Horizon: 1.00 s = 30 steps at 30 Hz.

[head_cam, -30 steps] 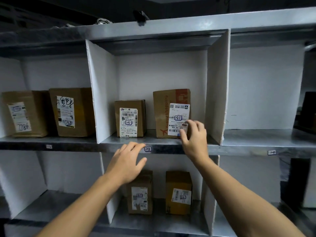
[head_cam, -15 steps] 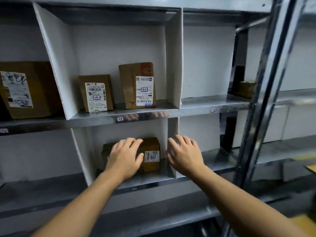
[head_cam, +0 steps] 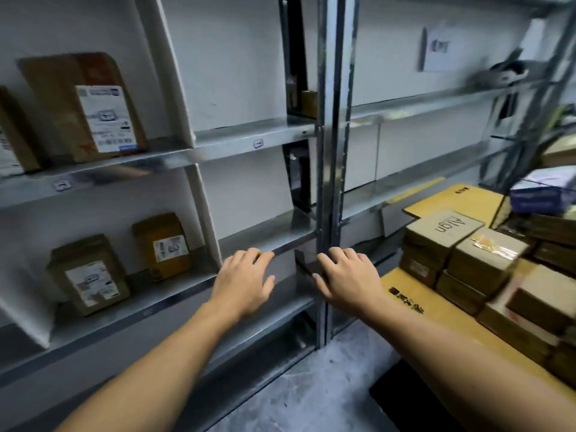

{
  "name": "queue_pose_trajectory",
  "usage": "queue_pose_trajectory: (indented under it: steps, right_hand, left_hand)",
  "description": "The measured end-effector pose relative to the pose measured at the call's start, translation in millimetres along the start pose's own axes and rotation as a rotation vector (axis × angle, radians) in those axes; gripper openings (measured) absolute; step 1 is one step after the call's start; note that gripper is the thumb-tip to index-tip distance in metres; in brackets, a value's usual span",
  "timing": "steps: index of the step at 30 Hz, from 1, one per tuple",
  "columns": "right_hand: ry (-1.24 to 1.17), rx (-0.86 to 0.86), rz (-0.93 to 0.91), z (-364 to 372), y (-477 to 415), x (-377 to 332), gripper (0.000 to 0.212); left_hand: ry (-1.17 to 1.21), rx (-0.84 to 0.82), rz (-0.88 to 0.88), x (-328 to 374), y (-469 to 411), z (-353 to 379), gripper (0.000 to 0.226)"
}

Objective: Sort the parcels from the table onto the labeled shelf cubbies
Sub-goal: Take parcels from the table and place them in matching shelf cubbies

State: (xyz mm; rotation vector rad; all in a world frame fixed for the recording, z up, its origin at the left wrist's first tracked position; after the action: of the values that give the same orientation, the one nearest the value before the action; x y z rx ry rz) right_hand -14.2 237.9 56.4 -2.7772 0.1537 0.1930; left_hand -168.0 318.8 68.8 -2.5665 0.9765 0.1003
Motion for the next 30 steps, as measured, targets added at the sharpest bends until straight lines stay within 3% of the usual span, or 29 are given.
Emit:
queue_pose_trajectory:
  steps: [15,22,30]
  right_hand:
    - [0.08,-0.074,0.531,-63.5,224.4,351.1,0.048]
    - [0.039,-0.005,0.786,-76.9,306.4,445.7,0.049]
    - [-0.002,0.113,1.036,-80.9,347.9,508.2,0.044]
  left_hand:
    - [0.21,-0.021,0.458,414.5,-95.3,26.2,0.049]
    - [0.315,-0.066,0.576,540.1,-107.7,31.9,0.052]
    - [0.417,-0.111,0.723,641.8,-127.2,40.8,0.05]
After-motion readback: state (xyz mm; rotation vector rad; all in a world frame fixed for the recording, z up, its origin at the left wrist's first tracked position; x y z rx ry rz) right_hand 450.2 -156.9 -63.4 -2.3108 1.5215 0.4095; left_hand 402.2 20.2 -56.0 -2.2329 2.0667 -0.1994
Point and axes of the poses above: each hand's wrist, its own y-axis away from the middle knuckle, its own z-axis out of the palm, x = y × z, the point moved 10 cm from there along -y, towards the middle knuckle, and after that the axes turned 14 degrees about -y, right-handed, at the moved point
